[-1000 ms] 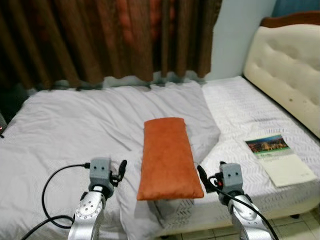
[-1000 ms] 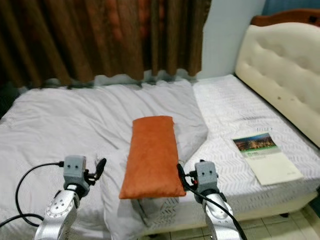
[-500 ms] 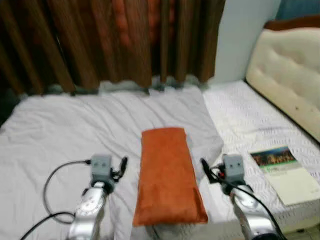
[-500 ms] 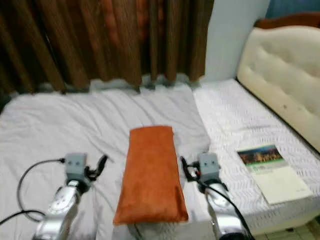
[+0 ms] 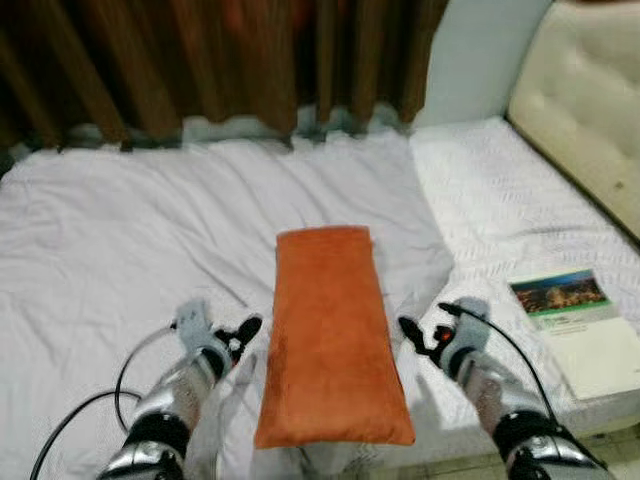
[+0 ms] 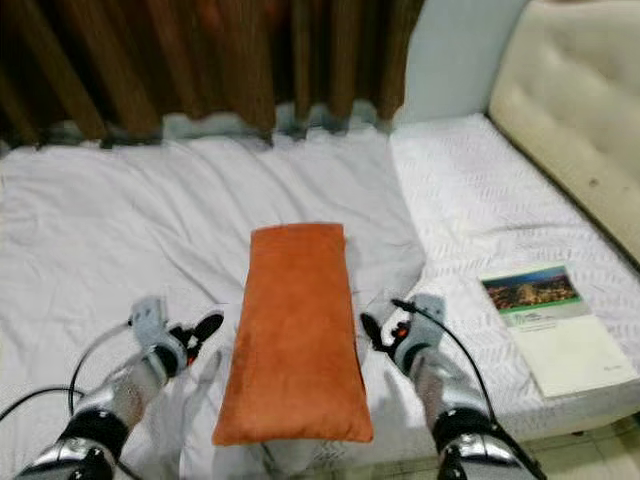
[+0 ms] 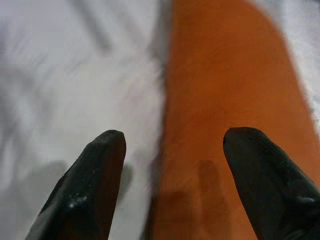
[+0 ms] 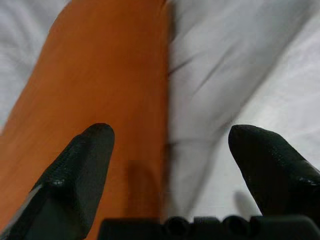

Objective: Clean up the room

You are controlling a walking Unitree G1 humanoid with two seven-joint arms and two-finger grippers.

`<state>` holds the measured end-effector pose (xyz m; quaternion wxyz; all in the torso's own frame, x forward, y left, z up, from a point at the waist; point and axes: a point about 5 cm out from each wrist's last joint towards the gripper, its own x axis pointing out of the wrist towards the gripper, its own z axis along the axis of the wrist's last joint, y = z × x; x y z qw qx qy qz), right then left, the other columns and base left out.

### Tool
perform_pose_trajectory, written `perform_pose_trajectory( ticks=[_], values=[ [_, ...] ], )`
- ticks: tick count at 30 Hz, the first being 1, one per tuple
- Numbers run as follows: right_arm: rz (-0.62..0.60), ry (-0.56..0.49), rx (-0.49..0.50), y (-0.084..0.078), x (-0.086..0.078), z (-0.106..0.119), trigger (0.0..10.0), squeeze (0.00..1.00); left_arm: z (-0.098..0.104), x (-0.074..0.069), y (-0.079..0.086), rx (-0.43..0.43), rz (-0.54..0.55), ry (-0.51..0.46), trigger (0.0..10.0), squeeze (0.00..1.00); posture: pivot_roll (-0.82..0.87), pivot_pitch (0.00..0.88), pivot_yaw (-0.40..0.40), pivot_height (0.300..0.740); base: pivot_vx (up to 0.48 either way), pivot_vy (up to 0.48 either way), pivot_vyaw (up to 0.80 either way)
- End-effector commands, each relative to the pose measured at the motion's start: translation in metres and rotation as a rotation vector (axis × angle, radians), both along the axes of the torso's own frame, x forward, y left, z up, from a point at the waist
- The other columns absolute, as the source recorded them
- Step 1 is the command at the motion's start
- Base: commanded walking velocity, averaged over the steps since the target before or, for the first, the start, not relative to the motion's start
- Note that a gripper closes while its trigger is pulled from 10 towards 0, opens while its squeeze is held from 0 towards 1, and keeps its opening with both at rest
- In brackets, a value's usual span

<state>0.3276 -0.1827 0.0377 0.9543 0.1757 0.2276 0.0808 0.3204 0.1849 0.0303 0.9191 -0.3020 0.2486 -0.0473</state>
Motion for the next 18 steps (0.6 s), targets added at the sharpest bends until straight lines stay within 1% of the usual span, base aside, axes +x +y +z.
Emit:
perform_pose_trajectory(
  ticks=[1,2,3,5,6,7,8,9,12,14,16,18],
  values=[
    [-0.003,-0.007,0.065,0.002,0.003,0.003,10.0,0.0,0.002,0.003,0.003,-0.078,0.01,0.008,10.0,0.0,0.06,0.418,0.032,0.74,0.0,0.0,0.0],
    [0.009,-0.029,0.09,0.005,0.006,0.006,10.0,0.0,0.003,0.003,0.004,-0.088,0.013,0.009,10.0,0.0,0.06,0.43,0.033,0.74,0.0,0.0,0.0],
    [0.005,-0.042,0.116,0.007,0.008,0.009,10.0,0.0,0.005,0.005,0.004,-0.111,0.017,0.001,10.0,0.0,0.05,0.462,0.038,0.74,0.0,0.0,0.0],
    [-0.017,-0.052,0.158,0.01,0.01,0.012,10.0,0.0,0.013,0.01,0.003,-0.146,0.012,-0.036,10.0,0.0,0.04,0.478,0.036,0.74,0.0,0.0,0.0],
    [-0.017,-0.052,0.158,0.01,0.01,0.012,10.0,0.0,0.013,0.01,0.003,-0.146,0.012,-0.036,10.0,0.0,0.04,0.478,0.036,0.74,0.0,0.0,0.0],
    [-0.028,-0.055,0.193,0.014,0.012,0.013,10.0,0.0,0.023,0.017,0.003,-0.18,0.016,-0.082,10.0,0.0,0.04,0.51,0.043,0.74,0.0,0.0,0.0],
    [-0.025,-0.057,0.204,0.017,0.013,0.014,10.0,0.0,0.027,0.02,0.004,-0.193,0.02,-0.097,10.0,0.0,0.04,0.514,0.044,0.74,0.0,0.0,0.0],
    [-0.022,-0.059,0.207,0.018,0.013,0.014,10.0,0.0,0.03,0.022,0.006,-0.2,0.022,-0.105,10.0,0.0,0.04,0.514,0.044,0.74,0.0,0.0,0.0],
    [-0.016,-0.072,0.216,0.023,0.015,0.016,10.0,0.0,0.035,0.024,0.003,-0.213,-0.017,-0.131,10.0,0.0,0.04,0.538,0.055,0.74,0.0,0.0,0.0],
    [-0.02,-0.084,0.219,0.023,0.017,0.018,10.0,0.0,0.036,0.026,0.002,-0.224,-0.025,-0.143,10.0,0.0,0.04,0.549,0.059,0.74,0.0,0.0,0.0],
    [-0.027,-0.093,0.223,0.021,0.019,0.021,10.0,0.0,0.04,0.029,-0.002,-0.253,-0.032,-0.161,10.0,0.0,0.03,0.553,0.057,0.74,0.0,0.0,0.0],
    [-0.043,-0.096,0.232,0.021,0.021,0.023,10.0,0.0,0.045,0.033,-0.012,-0.294,-0.058,-0.18,10.0,0.0,0.01,0.56,0.053,0.74,0.0,0.0,0.0]
  ],
)
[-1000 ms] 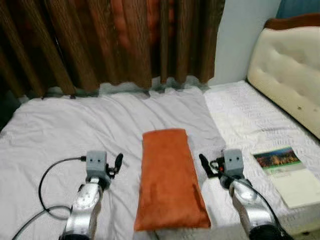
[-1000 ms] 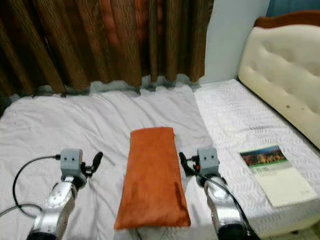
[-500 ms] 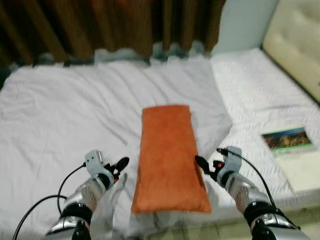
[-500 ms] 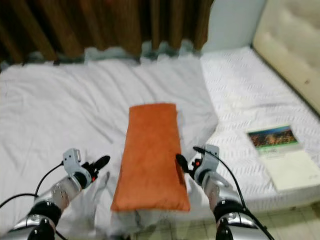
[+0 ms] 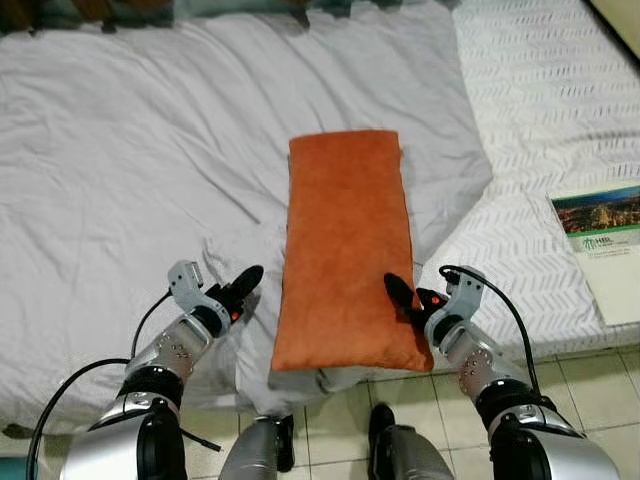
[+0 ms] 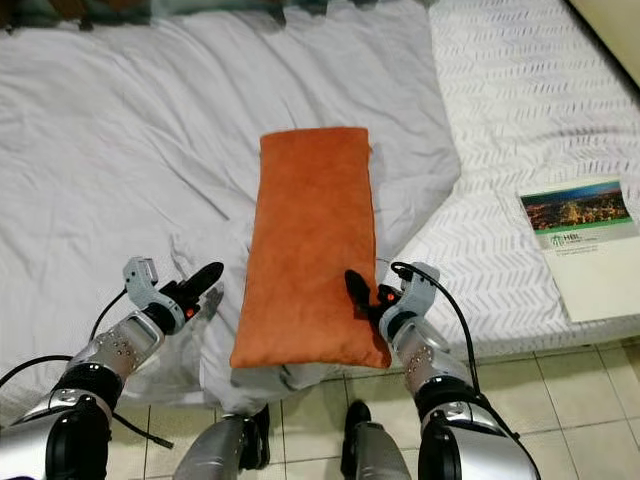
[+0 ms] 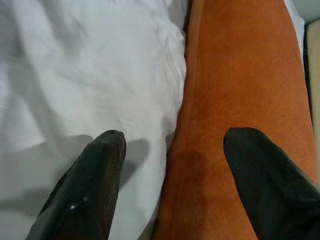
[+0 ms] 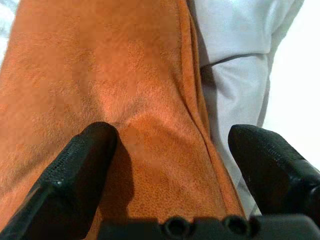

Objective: Clean up the room

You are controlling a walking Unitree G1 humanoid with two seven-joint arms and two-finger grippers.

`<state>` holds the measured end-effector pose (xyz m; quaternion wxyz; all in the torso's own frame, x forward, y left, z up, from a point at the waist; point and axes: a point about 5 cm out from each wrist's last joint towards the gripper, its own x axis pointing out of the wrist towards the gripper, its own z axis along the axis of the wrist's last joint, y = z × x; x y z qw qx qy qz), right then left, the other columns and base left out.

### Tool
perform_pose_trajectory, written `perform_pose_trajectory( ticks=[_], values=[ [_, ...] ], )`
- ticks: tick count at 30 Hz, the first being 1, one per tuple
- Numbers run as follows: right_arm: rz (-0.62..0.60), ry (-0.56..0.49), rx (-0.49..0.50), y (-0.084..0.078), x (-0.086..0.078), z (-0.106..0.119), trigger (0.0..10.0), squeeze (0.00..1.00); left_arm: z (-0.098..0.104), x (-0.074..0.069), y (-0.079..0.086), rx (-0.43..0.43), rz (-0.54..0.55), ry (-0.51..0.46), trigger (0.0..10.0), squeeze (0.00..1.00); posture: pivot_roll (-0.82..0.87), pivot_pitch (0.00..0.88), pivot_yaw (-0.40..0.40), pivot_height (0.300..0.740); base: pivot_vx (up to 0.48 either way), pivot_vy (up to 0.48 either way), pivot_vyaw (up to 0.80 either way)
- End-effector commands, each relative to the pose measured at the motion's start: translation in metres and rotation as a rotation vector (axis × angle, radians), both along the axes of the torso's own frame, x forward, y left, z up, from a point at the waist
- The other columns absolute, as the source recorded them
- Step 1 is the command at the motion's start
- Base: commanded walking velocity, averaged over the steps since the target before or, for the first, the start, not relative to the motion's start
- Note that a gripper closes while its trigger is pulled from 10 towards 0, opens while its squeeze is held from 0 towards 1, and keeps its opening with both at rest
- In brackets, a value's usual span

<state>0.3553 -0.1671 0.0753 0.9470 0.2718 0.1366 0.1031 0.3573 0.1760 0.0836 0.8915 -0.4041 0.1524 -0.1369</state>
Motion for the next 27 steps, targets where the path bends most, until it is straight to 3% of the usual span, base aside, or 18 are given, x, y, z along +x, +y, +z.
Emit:
perform_pose_trajectory(
  ticks=[1,2,6,9,12,13,18,22,27],
  values=[
    [-0.008,0.067,0.027,0.005,-0.007,-0.014,10.0,0.0,-0.007,-0.003,-0.007,-0.048,-0.017,0.023,10.0,0.0,0.01,0.56,0.053,0.74,0.0,0.0,0.0],
    [-0.008,0.067,0.027,0.005,-0.007,-0.014,10.0,0.0,-0.007,-0.003,-0.007,-0.048,-0.017,0.023,10.0,0.0,0.01,0.56,0.053,0.74,0.0,0.0,0.0],
    [-0.03,0.062,0.057,0.007,-0.004,-0.011,10.0,0.0,-0.003,-0.001,-0.037,-0.106,-0.126,0.008,10.0,0.0,-0.02,0.576,0.053,0.74,0.0,0.0,0.0],
    [-0.033,0.06,0.079,0.011,-0.004,-0.011,10.0,0.0,-0.004,-0.003,-0.05,-0.129,-0.176,0.012,10.0,0.0,-0.02,0.573,0.06,0.74,0.0,0.0,0.0],
    [-0.03,0.061,0.087,0.014,-0.004,-0.011,10.0,0.0,-0.011,-0.007,-0.057,-0.102,-0.206,0.044,10.0,0.0,-0.02,0.572,0.063,0.74,0.0,0.0,0.0],
    [-0.052,0.062,0.116,0.013,-0.003,-0.01,10.0,0.0,-0.022,-0.013,-0.06,-0.051,-0.2,0.099,10.0,0.0,-0.03,0.575,0.066,0.74,0.0,0.0,0.0],
    [-0.139,0.068,0.218,0.006,0.0,-0.007,10.0,0.0,-0.037,-0.02,-0.059,0.015,-0.173,0.161,10.0,0.0,-0.04,0.581,0.061,0.74,0.0,0.0,0.0],
    [-0.239,0.089,0.323,-0.002,-0.001,-0.009,10.0,0.0,-0.04,-0.023,-0.055,-0.003,-0.136,0.166,10.0,0.0,-0.03,0.583,0.056,0.74,0.0,0.0,0.0],
    [-0.244,0.114,0.337,0.002,-0.004,-0.015,10.0,0.0,-0.042,-0.025,-0.065,-0.028,-0.17,0.168,10.0,0.0,-0.02,0.587,0.045,0.74,0.0,0.0,0.0]
  ],
)
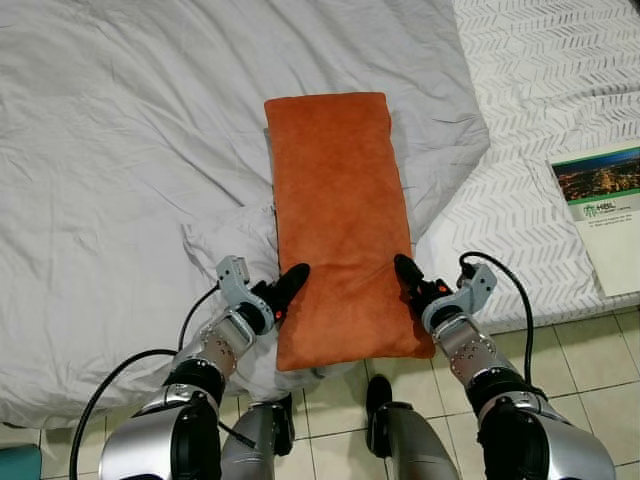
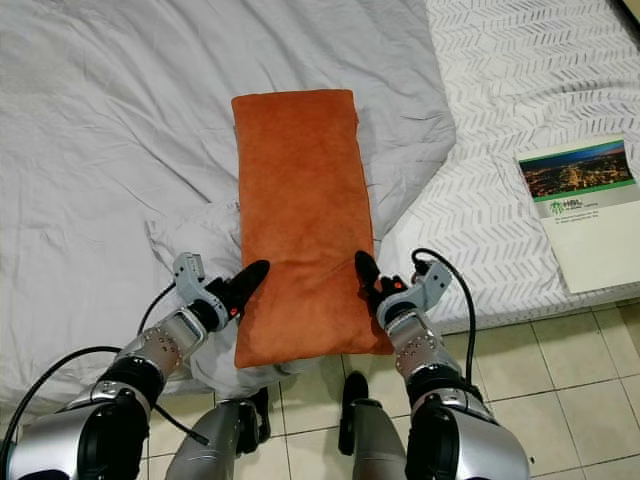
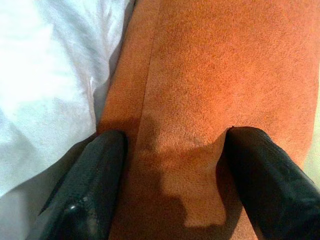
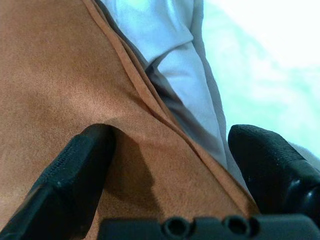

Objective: Clean up the room

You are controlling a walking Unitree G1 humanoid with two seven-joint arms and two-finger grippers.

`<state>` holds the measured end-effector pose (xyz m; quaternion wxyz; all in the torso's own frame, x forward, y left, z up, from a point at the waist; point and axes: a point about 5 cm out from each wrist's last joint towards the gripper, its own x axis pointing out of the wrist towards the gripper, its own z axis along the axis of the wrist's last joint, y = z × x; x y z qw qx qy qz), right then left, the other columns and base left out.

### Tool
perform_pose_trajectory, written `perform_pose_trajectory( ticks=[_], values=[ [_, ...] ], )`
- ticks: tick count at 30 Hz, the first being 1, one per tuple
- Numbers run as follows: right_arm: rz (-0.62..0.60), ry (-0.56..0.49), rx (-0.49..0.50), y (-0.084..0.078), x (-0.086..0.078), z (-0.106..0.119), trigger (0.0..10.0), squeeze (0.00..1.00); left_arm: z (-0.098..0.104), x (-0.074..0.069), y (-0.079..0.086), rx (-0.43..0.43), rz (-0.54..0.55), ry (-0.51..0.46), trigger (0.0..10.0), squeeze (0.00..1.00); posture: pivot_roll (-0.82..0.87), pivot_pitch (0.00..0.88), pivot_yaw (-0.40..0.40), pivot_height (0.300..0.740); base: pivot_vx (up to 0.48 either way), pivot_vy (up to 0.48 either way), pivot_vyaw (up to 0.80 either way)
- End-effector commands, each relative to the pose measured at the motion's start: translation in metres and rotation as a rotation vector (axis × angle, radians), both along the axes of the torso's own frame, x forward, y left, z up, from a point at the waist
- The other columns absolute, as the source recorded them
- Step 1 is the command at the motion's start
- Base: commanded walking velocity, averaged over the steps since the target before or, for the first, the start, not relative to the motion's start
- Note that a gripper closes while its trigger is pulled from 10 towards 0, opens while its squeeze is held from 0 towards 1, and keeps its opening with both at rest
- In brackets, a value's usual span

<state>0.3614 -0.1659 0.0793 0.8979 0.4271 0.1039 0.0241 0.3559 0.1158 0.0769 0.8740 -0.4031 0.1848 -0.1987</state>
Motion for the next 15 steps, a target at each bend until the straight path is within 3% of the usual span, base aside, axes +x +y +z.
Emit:
perform_pose_trajectory(
  ticks=[1,3,4,5,6,11,15],
  values=[
    [-0.024,0.1,0.046,0.006,-0.011,-0.021,10.0,0.0,-0.039,-0.029,-0.015,0.007,-0.071,0.169,10.0,0.0,-0.02,0.585,0.042,0.74,0.0,0.0,0.0],
    [-0.024,0.106,0.052,0.008,-0.011,-0.022,10.0,0.0,-0.043,-0.032,-0.019,0.022,-0.083,0.187,10.0,0.0,-0.02,0.581,0.038,0.74,0.0,0.0,0.0],
    [-0.022,0.11,0.056,0.01,-0.011,-0.022,8.8,0.0,-0.046,-0.034,-0.02,0.034,-0.084,0.201,4.6,0.0,-0.02,0.578,0.036,0.74,0.0,0.0,0.0],
    [-0.023,0.119,0.059,0.013,-0.012,-0.023,8.8,0.0,-0.049,-0.036,-0.021,0.052,-0.082,0.214,4.6,0.0,-0.02,0.578,0.036,0.74,0.0,0.0,0.0],
    [-0.029,0.126,0.067,0.015,-0.012,-0.024,0.4,0.0,-0.051,-0.038,-0.022,0.064,-0.082,0.222,0.0,0.0,-0.02,0.572,0.034,0.74,0.0,0.0,0.0],
    [-0.038,0.164,0.083,0.026,-0.016,-0.03,0.0,0.0,-0.054,-0.043,-0.037,0.094,-0.157,0.206,0.0,0.0,-0.01,0.566,0.037,0.74,0.0,0.0,0.0],
    [-0.036,0.168,0.087,0.029,-0.016,-0.031,0.0,0.0,-0.055,-0.043,-0.037,0.117,-0.158,0.199,0.0,0.0,-0.01,0.566,0.037,0.74,0.0,0.0,0.0]
  ],
)
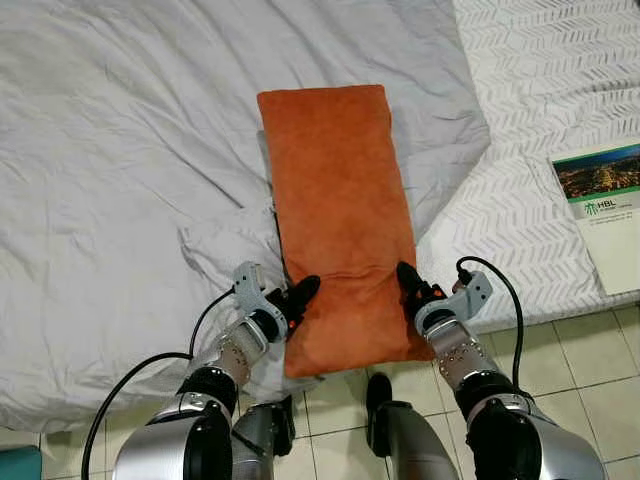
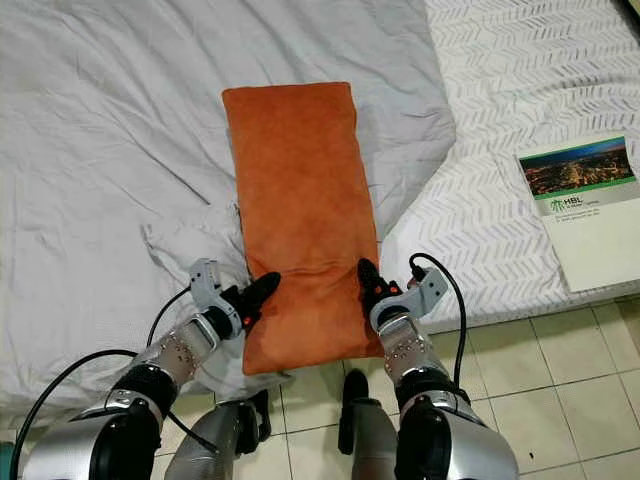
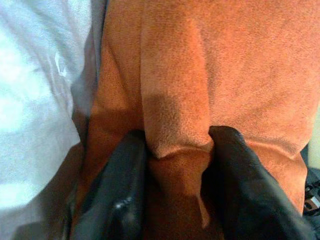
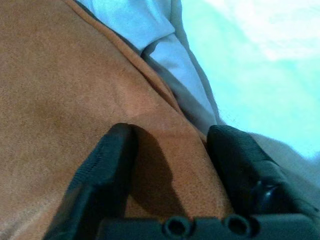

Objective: Clean up the room

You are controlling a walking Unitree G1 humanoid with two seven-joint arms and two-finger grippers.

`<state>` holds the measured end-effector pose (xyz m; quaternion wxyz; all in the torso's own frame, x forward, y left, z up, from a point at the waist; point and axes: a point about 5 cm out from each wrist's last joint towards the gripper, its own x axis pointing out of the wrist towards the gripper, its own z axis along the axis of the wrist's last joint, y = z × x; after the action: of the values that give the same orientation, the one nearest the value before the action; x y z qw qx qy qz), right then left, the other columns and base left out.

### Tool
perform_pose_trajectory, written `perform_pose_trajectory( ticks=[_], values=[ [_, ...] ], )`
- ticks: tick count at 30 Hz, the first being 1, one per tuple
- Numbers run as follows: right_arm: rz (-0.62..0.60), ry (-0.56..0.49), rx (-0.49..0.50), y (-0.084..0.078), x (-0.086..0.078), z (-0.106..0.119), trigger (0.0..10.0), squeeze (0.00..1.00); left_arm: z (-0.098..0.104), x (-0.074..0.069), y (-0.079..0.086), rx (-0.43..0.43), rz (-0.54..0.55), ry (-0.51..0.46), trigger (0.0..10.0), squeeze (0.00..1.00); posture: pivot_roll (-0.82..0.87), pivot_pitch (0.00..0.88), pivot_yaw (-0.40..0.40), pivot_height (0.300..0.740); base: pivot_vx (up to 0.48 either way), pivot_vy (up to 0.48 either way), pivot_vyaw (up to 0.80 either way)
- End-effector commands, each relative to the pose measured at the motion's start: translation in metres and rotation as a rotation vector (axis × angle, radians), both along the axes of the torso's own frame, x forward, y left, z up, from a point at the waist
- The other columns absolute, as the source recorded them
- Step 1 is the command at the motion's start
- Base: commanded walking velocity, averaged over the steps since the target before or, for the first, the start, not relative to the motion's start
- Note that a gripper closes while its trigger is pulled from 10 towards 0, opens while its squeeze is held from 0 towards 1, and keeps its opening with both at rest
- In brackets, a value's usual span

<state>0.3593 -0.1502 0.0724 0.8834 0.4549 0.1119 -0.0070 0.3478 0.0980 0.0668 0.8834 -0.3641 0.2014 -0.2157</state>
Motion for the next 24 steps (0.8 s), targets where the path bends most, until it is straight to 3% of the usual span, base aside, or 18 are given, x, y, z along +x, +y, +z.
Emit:
perform_pose_trajectory(
  ticks=[1,11,12,13,14,16,17,19,21,24],
  values=[
    [0.029,0.122,0.037,0.017,-0.015,-0.025,0.0,0.0,-0.046,-0.035,-0.016,0.067,-0.077,0.202,0.0,0.0,-0.01,0.564,0.038,0.74,0.0,0.0,0.0],
    [0.062,0.131,0.002,0.027,-0.015,-0.025,0.0,0.0,-0.042,-0.034,-0.024,0.118,-0.11,0.12,0.0,0.0,-0.02,0.52,0.027,0.74,0.0,0.0,0.0],
    [0.082,0.116,-0.029,0.028,-0.014,-0.024,0.0,0.0,-0.039,-0.033,-0.027,0.172,-0.147,0.069,0.0,0.0,-0.02,0.462,0.019,0.74,0.0,0.0,0.0],
    [0.096,0.105,-0.05,0.029,-0.014,-0.022,0.0,0.0,-0.037,-0.033,-0.029,0.212,-0.174,0.033,0.0,0.0,-0.02,0.462,0.019,0.74,0.0,0.0,0.0],
    [0.116,0.069,-0.132,0.027,-0.011,-0.017,0.0,0.0,-0.031,-0.031,-0.03,0.264,-0.209,-0.049,0.0,0.0,-0.01,0.413,0.014,0.74,0.0,0.0,0.0],
    [0.115,0.069,-0.158,0.025,-0.011,-0.018,0.0,0.0,-0.031,-0.03,-0.03,0.275,-0.214,-0.068,0.0,0.0,-0.01,0.378,0.014,0.74,0.0,0.0,0.0],
    [0.126,0.061,-0.203,0.023,-0.011,-0.017,0.0,0.0,-0.027,-0.029,-0.027,0.309,-0.222,-0.118,0.0,0.0,-0.01,0.31,0.013,0.74,0.0,0.0,0.0],
    [0.131,0.056,-0.22,0.021,-0.012,-0.017,0.0,0.0,-0.027,-0.029,-0.026,0.319,-0.223,-0.13,0.0,0.0,-0.01,0.31,0.013,0.74,0.0,0.0,0.0],
    [0.125,-0.028,-0.298,0.014,-0.008,-0.006,0.0,0.0,-0.011,-0.017,-0.012,0.386,-0.183,-0.227,0.0,0.0,0.0,0.174,0.02,0.74,0.0,0.0,0.0],
    [0.082,-0.085,-0.34,0.006,-0.005,0.005,0.0,0.0,0.005,-0.005,0.002,0.426,-0.119,-0.286,0.0,0.0,0.0,0.116,0.023,0.74,0.0,0.0,0.0]
  ],
)
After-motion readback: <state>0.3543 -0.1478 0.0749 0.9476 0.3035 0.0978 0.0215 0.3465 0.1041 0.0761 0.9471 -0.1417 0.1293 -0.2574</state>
